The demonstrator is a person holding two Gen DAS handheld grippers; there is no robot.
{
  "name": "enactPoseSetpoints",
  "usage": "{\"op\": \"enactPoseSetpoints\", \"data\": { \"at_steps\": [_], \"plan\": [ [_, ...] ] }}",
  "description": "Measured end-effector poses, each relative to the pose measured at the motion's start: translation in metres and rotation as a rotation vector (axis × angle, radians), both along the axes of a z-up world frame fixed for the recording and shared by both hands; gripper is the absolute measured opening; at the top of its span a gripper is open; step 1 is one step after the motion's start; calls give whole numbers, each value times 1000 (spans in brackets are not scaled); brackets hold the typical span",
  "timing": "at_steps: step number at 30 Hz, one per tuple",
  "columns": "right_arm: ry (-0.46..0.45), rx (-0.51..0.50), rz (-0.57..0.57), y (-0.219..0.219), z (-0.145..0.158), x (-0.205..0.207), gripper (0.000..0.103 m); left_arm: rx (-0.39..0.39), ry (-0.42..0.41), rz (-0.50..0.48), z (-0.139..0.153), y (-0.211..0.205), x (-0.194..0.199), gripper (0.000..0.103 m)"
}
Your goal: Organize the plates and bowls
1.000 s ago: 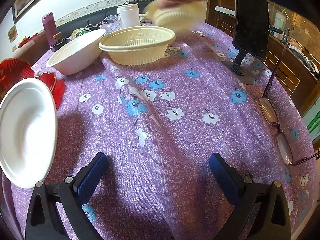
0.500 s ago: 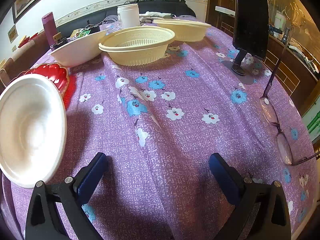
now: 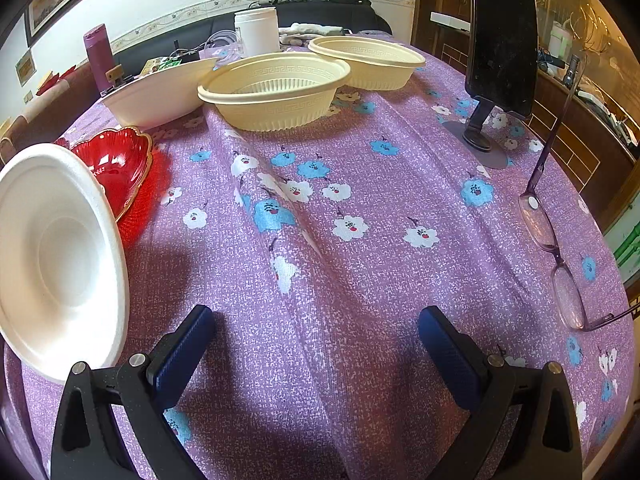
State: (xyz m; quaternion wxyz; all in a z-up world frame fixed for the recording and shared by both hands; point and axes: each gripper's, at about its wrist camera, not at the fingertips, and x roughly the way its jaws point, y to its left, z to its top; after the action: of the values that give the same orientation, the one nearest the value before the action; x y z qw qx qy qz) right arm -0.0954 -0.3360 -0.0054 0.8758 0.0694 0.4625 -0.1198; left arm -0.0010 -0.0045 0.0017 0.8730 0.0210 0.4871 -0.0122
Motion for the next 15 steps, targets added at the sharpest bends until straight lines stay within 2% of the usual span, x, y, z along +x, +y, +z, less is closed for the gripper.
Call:
{"op": "enactPoseSetpoints", "data": {
  "at_steps": [15],
  "plan": [
    [0,-3,-20,1,0,-1,102,0,0,10,0,2,1,103]
  ]
}}
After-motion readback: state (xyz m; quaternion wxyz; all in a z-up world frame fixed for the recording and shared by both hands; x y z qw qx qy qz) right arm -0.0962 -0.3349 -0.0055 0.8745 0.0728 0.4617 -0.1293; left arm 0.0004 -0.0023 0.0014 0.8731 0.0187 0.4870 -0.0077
